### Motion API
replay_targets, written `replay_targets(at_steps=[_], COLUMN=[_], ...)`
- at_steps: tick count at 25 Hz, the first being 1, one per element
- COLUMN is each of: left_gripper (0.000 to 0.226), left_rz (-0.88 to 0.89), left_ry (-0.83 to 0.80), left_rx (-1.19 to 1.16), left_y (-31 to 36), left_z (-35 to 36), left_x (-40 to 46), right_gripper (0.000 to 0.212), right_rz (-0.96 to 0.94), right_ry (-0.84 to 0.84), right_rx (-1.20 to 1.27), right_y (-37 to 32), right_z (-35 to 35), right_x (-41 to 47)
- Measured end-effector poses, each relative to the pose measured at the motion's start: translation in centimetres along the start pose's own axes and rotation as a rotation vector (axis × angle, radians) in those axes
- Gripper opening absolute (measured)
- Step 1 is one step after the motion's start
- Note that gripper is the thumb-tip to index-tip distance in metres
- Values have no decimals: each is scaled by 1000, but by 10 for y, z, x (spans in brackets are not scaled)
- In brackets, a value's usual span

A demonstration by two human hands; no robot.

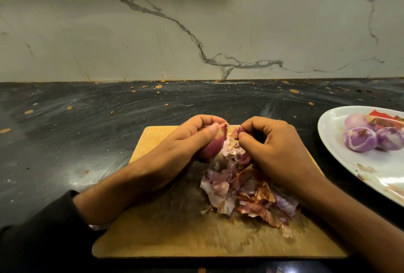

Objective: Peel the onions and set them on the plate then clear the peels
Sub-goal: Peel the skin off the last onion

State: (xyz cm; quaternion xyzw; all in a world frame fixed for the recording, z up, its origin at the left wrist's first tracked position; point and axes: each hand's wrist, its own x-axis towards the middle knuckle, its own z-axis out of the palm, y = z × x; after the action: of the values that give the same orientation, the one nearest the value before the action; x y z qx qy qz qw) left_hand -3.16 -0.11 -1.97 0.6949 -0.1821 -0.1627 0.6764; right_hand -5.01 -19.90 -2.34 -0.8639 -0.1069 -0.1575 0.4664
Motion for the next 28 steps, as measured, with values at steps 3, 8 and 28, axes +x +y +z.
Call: replay_targets(at_steps=[3,8,28], left_gripper=[52,53,56], left_rz=[-23,-1,96], left_ry=[17,49,8], left_rx=[63,-66,113], left_y=[2,2,-4], left_z=[1,0,2], left_x=[-2,-1,-1], right_gripper=[19,24,13], right_rz=[29,-15,-93], right_ry=[9,-74,-56], right_rx=[-27,-69,234], right_y=[1,-1,1], right_z=[-1,0,-3], right_x=[1,-2,3])
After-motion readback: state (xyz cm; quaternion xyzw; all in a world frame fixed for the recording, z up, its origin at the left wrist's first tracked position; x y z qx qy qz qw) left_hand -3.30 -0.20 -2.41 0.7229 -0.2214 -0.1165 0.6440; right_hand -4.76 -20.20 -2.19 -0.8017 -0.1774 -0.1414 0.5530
